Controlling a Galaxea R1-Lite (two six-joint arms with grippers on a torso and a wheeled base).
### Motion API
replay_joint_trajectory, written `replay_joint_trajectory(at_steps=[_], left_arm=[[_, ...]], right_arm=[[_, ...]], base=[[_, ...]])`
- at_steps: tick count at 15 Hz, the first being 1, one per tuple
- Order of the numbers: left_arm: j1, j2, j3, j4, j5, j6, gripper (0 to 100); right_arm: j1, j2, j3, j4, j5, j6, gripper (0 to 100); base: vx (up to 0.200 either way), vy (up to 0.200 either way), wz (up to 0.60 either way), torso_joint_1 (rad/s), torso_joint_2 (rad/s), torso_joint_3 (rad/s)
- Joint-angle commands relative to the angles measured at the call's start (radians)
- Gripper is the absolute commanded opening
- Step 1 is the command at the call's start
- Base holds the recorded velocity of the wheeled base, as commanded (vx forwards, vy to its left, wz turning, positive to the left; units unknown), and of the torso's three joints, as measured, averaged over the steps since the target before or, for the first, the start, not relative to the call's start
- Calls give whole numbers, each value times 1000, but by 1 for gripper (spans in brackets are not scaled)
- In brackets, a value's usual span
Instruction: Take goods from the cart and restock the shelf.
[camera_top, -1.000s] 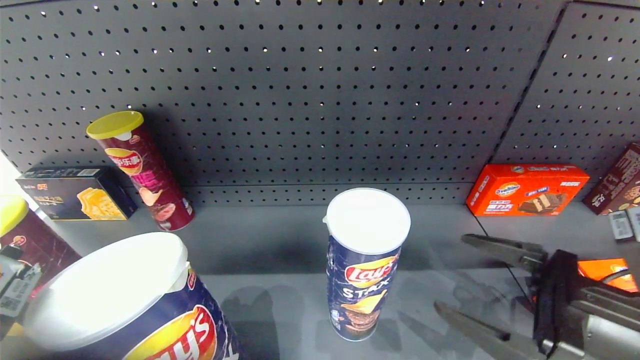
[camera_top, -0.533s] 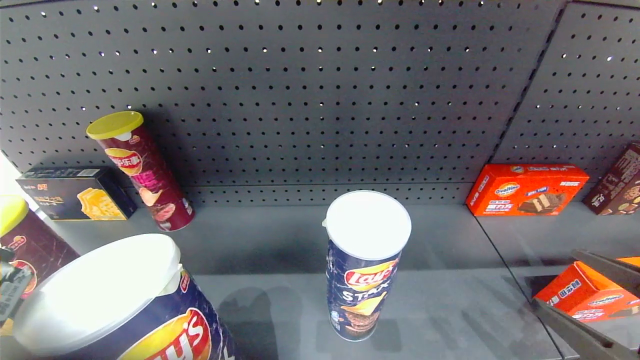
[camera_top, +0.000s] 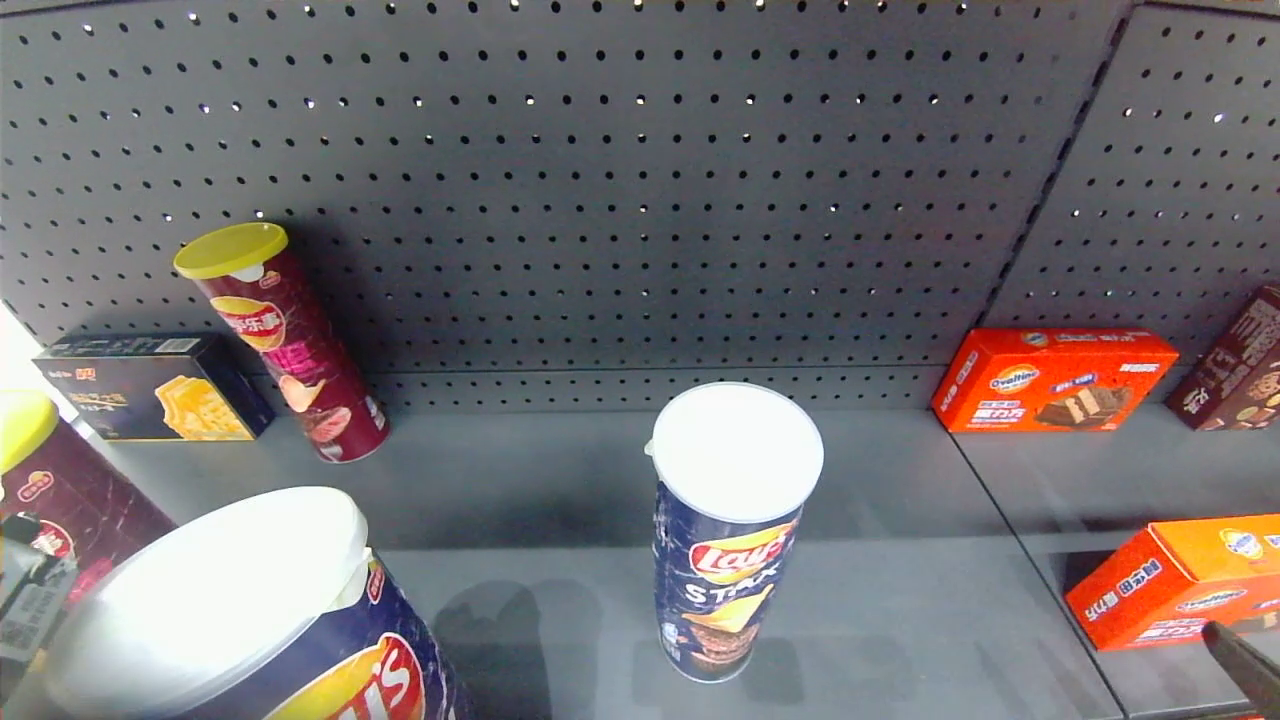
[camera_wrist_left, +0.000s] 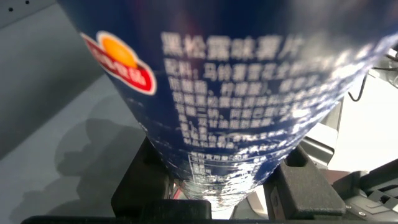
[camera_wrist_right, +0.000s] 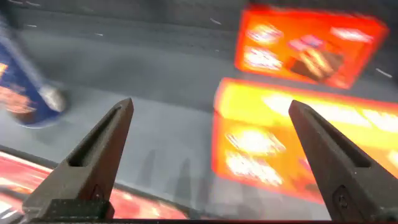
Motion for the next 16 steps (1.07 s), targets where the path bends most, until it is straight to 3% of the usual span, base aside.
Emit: replay_joint_trajectory(at_steps=[1, 2, 3, 4, 6, 10, 13, 14, 16], left_arm=[[0, -4, -1, -1, 0, -1, 0], [0, -4, -1, -1, 0, -1, 0], [-2, -9, -3, -1, 0, -1, 0], [-2, -9, -6, -1, -1, -1, 0], [-2, -9, -6, -1, -3, -1, 0], [-3, -9, -17, -6, -4, 1, 0], [-9, -9, -30, -6, -4, 1, 0], [-11, -9, -33, -6, -4, 1, 0], [-12, -12, -35, -6, -12, 2, 0]], right_arm=[[-113, -236, 24, 163, -2, 1, 100], [-113, -236, 24, 163, -2, 1, 100], [-165, -409, 18, 368, -2, 1, 100], [-199, -506, 18, 479, -2, 1, 100], [-201, -520, 27, 497, -57, 7, 100], [-201, -520, 29, 620, -62, -8, 100], [-201, -520, 29, 624, -57, -30, 100], [-201, -520, 29, 624, -2, -31, 100], [-201, -520, 30, 629, 204, -31, 100]], base=[[0, 0, 0, 0, 0, 0], [0, 0, 0, 0, 0, 0], [0, 0, 0, 0, 0, 0], [0, 0, 0, 0, 0, 0], [0, 0, 0, 0, 0, 0], [0, 0, 0, 0, 0, 0], [0, 0, 0, 0, 0, 0], [0, 0, 0, 0, 0, 0], [0, 0, 0, 0, 0, 0]])
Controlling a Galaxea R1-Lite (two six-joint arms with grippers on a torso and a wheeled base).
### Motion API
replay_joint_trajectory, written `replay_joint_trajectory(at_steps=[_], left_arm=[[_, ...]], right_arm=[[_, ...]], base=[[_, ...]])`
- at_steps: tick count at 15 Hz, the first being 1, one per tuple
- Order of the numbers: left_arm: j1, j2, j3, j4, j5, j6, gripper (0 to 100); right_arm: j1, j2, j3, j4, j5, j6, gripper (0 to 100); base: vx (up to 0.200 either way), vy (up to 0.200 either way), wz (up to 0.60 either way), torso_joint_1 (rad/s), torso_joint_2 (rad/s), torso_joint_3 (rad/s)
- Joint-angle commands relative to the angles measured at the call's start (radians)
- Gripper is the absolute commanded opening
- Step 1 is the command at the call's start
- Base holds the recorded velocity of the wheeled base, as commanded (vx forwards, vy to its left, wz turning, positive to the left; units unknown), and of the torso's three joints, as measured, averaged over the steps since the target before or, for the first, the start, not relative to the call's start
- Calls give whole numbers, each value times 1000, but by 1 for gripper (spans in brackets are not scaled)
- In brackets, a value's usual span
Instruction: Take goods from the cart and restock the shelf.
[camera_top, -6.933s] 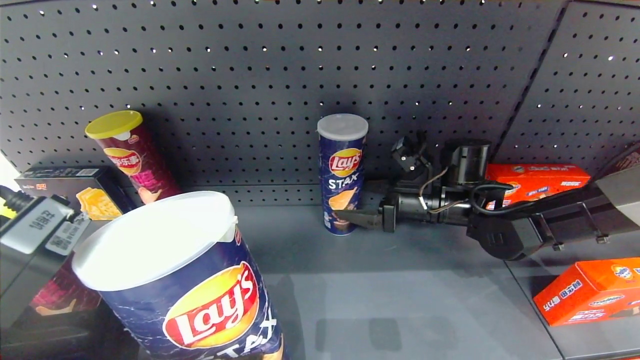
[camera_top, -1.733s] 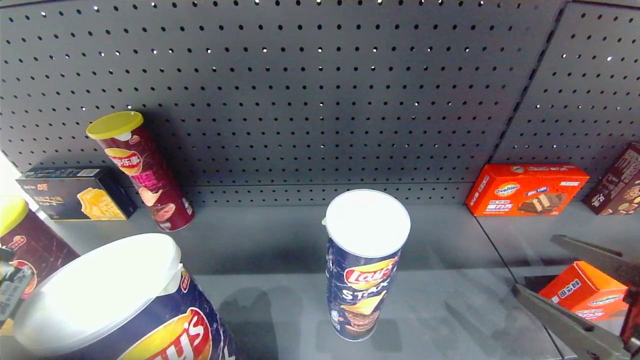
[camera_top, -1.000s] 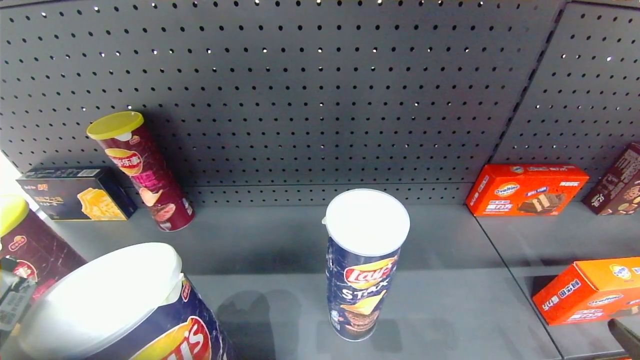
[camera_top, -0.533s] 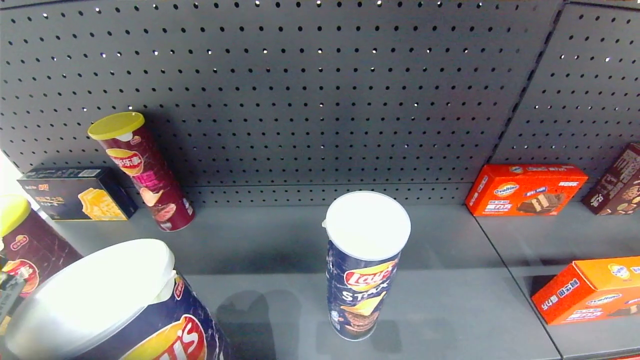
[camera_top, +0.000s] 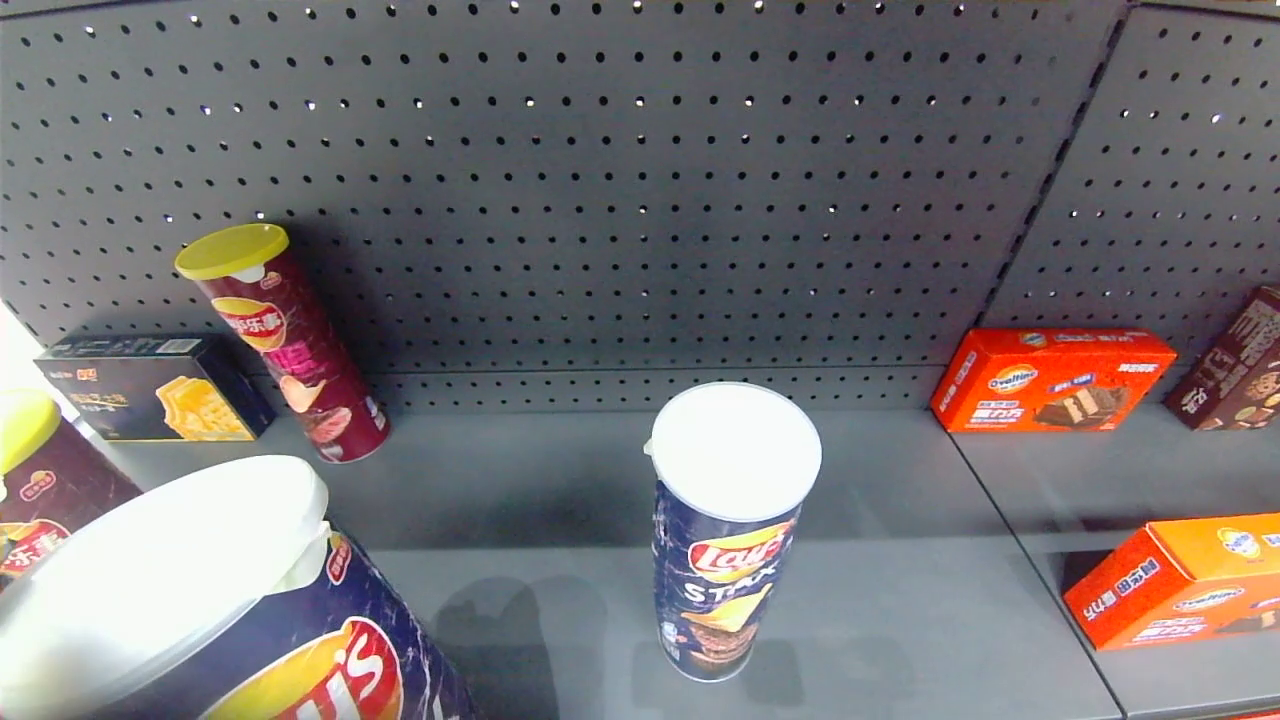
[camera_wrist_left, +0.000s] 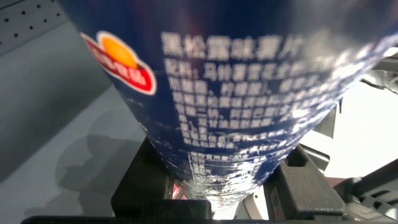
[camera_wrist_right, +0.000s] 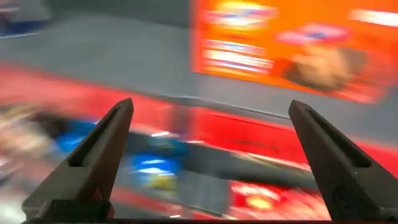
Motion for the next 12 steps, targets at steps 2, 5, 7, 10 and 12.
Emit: replay_joint_trajectory(at_steps=[2, 5, 7, 10, 12], left_arm=[[1, -11, 1, -1, -18, -1, 0], [8, -11, 1, 1, -18, 1, 0], [10, -13, 0, 1, -18, -1, 0], [10, -13, 7, -1, -18, 1, 0], [10, -11, 10, 1, -26, -1, 0]], right_arm=[[18, 0, 1, 20, 19, 21, 100], [18, 2, -2, 71, -97, 81, 100], [26, -3, 0, 66, -94, 79, 100], [60, -89, 0, 65, -90, 81, 100], [18, -1, 0, 65, -91, 79, 100]], base=[[0, 0, 0, 0, 0, 0], [0, 0, 0, 0, 0, 0], [0, 0, 0, 0, 0, 0], [0, 0, 0, 0, 0, 0], [0, 0, 0, 0, 0, 0]])
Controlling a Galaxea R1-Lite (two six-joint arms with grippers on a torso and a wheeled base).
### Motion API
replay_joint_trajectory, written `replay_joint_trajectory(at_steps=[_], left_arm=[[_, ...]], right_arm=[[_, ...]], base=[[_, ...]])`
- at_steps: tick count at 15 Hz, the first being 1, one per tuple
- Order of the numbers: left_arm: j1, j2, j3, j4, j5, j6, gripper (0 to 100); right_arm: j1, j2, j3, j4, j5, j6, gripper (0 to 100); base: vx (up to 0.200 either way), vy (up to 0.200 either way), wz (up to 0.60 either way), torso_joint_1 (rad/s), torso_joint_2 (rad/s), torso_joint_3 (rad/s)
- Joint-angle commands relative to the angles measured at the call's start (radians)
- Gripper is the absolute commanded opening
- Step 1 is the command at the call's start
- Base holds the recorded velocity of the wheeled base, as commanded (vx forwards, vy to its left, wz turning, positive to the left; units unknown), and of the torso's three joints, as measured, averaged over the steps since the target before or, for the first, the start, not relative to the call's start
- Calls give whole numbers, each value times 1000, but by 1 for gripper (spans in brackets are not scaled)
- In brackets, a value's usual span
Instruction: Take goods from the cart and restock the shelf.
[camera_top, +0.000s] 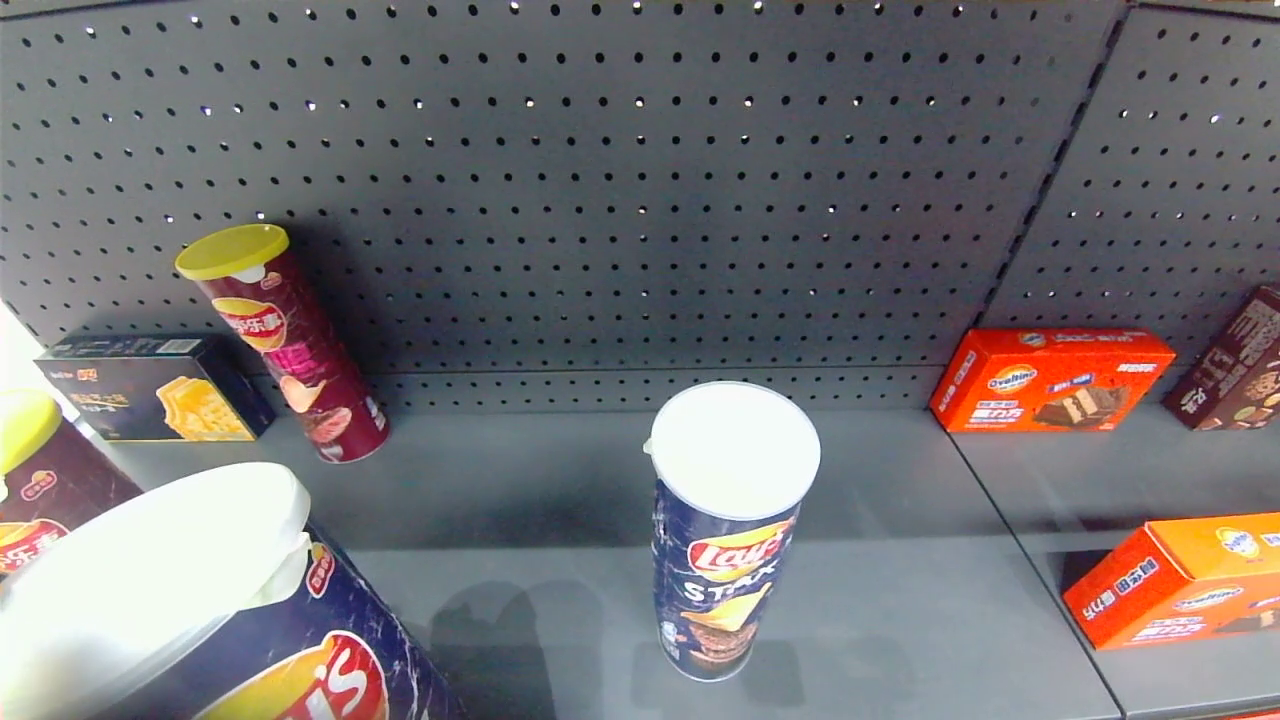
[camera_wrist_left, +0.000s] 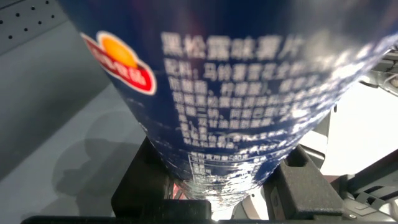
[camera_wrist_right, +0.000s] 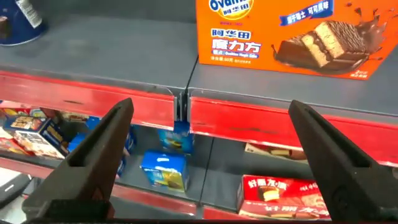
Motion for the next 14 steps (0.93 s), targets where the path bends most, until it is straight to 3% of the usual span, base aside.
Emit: replay_joint_trajectory(at_steps=[1, 2, 3, 4, 11, 13, 14], left_arm=[[0, 3, 3, 0, -11, -3, 0], [0, 3, 6, 0, -18, -3, 0], [0, 6, 6, 0, -24, -5, 0], [0, 7, 6, 0, -24, -3, 0], [18, 4, -31, 0, -23, -5, 0], [63, 14, -89, 5, -27, -6, 0], [76, 30, -112, 8, -34, -6, 0]], right_arm=[[-125, 137, 0, 1, 0, -2, 100], [-202, 159, 0, 1, 1, -2, 100], [-357, 127, 0, 1, 1, -2, 100], [-397, 54, 0, -1, -2, 3, 100], [-374, 71, 0, 1, 3, -2, 100], [-285, -25, 2, -2, 4, 0, 100], [-302, -25, 0, -1, 3, 0, 100]], base=[[0, 0, 0, 0, 0, 0], [0, 0, 0, 0, 0, 0], [0, 0, 0, 0, 0, 0], [0, 0, 0, 0, 0, 0], [0, 0, 0, 0, 0, 0], [0, 0, 0, 0, 0, 0], [0, 0, 0, 0, 0, 0]])
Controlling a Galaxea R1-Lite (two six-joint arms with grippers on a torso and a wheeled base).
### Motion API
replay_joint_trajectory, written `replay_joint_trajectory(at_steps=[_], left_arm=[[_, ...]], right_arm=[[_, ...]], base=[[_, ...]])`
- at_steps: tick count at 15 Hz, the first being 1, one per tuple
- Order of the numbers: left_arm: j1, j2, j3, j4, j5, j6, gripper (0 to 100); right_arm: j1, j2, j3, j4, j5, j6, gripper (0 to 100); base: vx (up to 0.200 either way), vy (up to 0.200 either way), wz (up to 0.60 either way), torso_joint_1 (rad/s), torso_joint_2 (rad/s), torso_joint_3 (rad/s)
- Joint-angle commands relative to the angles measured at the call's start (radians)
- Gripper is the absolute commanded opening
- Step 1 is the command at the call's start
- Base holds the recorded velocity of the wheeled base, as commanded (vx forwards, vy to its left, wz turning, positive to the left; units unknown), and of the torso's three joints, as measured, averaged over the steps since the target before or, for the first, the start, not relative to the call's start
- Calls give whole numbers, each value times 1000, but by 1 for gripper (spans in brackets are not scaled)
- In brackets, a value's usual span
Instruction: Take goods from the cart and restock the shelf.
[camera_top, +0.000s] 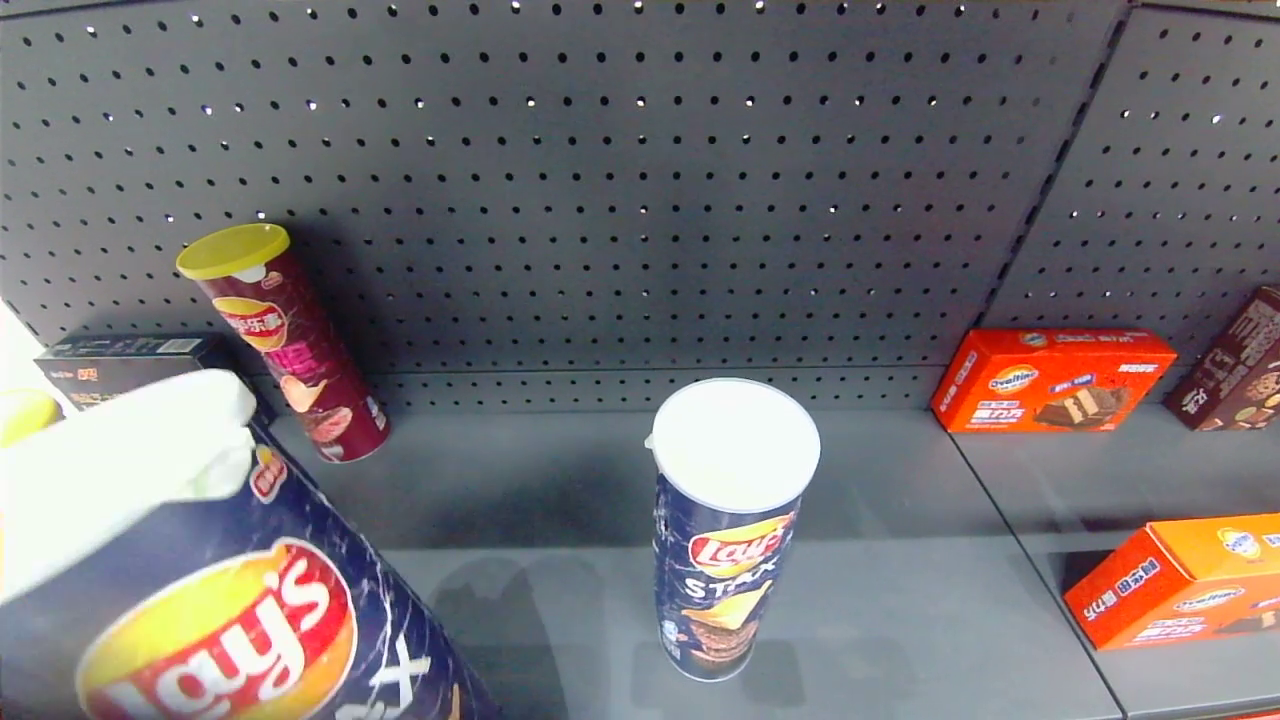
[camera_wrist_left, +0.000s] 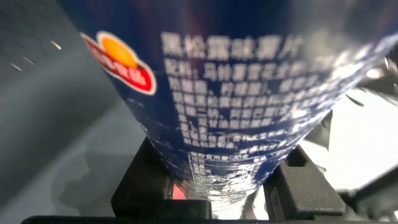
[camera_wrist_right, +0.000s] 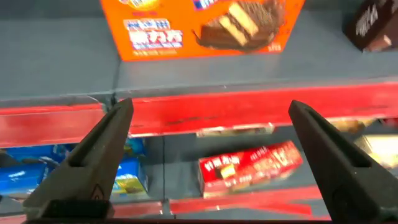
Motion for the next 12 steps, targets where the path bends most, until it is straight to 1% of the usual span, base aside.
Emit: replay_joint_trajectory(at_steps=[1, 2, 3, 4, 5, 7, 9, 11, 12], left_arm=[[46, 74, -76, -2, -20, 2, 0], [64, 106, -115, -2, -23, 7, 0], [64, 106, -115, -2, -23, 7, 0], [100, 202, -213, -1, -21, 37, 0], [121, 249, -259, -1, -23, 66, 0], [129, 324, -322, -1, -23, 117, 0], [132, 366, -339, -2, -24, 120, 0], [167, 398, -340, -4, -24, 122, 0], [172, 402, -343, -4, -23, 122, 0]], right_arm=[[36, -63, 0, -1, 0, 2, 100], [36, -63, 0, 0, 0, 2, 100], [36, -63, 0, 0, 0, 2, 100], [34, -63, 0, 0, 2, 2, 100], [34, -63, 0, 0, 2, 2, 100], [37, -63, 0, 0, 0, 0, 100], [37, -63, 0, 0, 0, 2, 100], [37, -63, 0, 0, 0, 2, 100], [36, -63, 0, 0, 0, 2, 100]], base=[[0, 0, 0, 0, 0, 0], [0, 0, 0, 0, 0, 0], [0, 0, 0, 0, 0, 0], [0, 0, 0, 0, 0, 0], [0, 0, 0, 0, 0, 0], [0, 0, 0, 0, 0, 0], [0, 0, 0, 0, 0, 0], [0, 0, 0, 0, 0, 0], [0, 0, 0, 0, 0, 0]])
